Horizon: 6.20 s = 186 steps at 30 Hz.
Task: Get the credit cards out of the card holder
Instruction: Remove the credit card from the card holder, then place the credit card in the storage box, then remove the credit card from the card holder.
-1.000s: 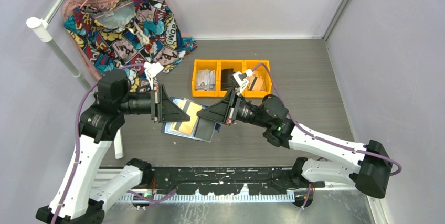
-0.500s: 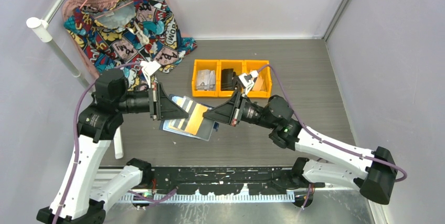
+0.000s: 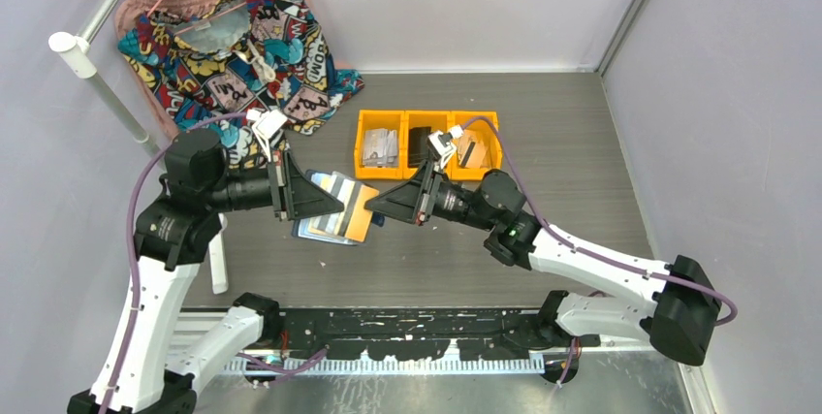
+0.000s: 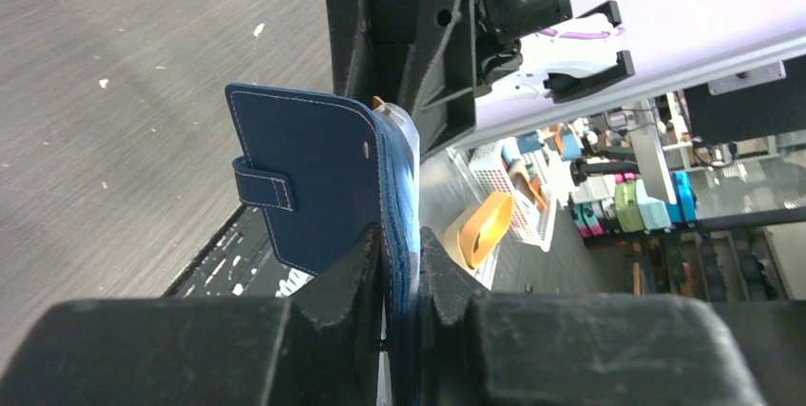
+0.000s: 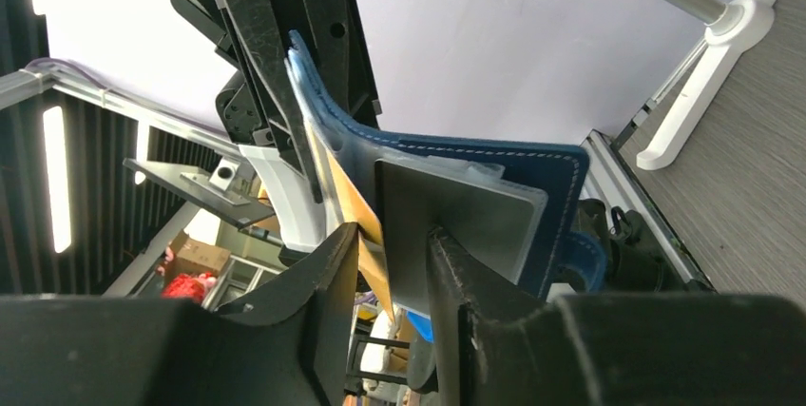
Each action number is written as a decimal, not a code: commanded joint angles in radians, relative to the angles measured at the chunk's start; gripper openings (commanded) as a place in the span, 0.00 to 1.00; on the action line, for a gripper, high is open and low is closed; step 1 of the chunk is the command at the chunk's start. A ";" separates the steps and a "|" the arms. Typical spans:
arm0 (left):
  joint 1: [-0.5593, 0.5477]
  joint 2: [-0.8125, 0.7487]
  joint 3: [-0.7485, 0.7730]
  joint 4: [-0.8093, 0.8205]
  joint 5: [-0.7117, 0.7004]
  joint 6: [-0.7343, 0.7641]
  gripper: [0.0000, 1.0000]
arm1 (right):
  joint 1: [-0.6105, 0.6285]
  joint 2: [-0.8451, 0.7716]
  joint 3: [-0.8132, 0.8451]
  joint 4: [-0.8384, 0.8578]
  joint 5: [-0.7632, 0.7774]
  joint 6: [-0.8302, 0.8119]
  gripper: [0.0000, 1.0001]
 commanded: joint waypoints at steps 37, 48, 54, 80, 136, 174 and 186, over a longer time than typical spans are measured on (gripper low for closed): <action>-0.004 0.018 0.153 -0.363 -0.321 0.642 0.00 | -0.696 0.388 0.759 -1.388 0.419 -0.835 0.01; -0.004 0.027 0.168 -0.380 -0.171 0.648 0.00 | -0.700 0.760 0.948 -1.382 0.318 -0.965 0.01; -0.004 0.041 0.185 -0.380 -0.142 0.649 0.00 | -0.701 0.872 1.015 -1.385 0.223 -1.001 0.01; -0.004 0.052 0.251 -0.401 -0.103 0.660 0.00 | -0.651 0.456 0.879 -1.160 0.032 -0.815 0.97; -0.003 0.084 0.344 -0.416 -0.127 0.761 0.78 | 0.166 0.218 0.700 -1.166 -0.124 -0.855 0.01; -0.005 -0.112 0.018 0.069 -0.200 0.170 0.00 | 0.203 -0.017 0.179 -0.014 0.202 -0.407 0.57; -0.003 -0.126 0.015 0.032 -0.248 0.152 0.08 | 0.199 0.071 0.166 0.162 0.145 -0.276 0.04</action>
